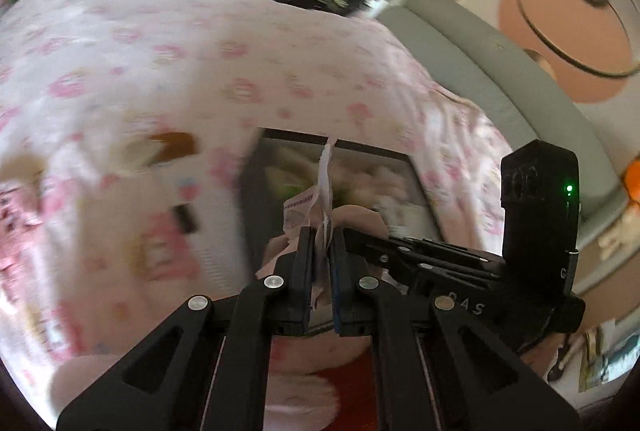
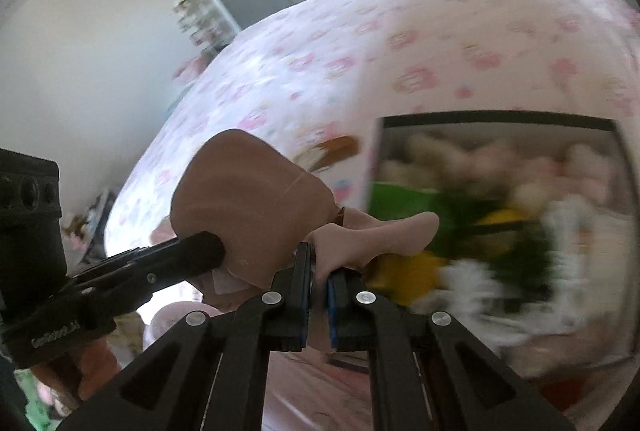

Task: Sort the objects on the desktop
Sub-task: 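Carry the beige cloth in the left gripper toward the black box, then lower the beige cloth into the black box and open the left gripper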

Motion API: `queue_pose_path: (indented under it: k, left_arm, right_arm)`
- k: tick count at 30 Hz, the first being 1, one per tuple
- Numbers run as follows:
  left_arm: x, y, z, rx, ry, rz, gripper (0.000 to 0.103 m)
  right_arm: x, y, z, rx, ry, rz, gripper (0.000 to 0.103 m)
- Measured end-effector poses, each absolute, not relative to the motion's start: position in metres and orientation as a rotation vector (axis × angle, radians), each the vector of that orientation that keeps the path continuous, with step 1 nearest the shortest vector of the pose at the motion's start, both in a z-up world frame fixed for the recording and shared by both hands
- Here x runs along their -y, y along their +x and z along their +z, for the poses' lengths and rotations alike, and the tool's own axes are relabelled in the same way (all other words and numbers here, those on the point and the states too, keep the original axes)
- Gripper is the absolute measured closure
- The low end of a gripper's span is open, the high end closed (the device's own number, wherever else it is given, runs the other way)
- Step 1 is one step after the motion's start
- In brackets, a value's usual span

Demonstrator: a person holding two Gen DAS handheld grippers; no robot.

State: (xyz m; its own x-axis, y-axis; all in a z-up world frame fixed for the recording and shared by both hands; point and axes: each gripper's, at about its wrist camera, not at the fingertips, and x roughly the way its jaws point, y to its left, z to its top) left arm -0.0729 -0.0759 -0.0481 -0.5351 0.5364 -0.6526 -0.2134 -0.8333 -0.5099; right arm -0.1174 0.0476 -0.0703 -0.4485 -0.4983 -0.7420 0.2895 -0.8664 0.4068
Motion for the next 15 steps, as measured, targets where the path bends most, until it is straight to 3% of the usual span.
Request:
queue_pose_path:
  k: [15]
  left_arm:
    - [-0.073, -0.118, -0.057, 0.349, -1.221, 2.262, 0.097]
  right_arm:
    - [-0.214, -0.112, -0.052, 0.355, 1.277, -2.627, 0.098]
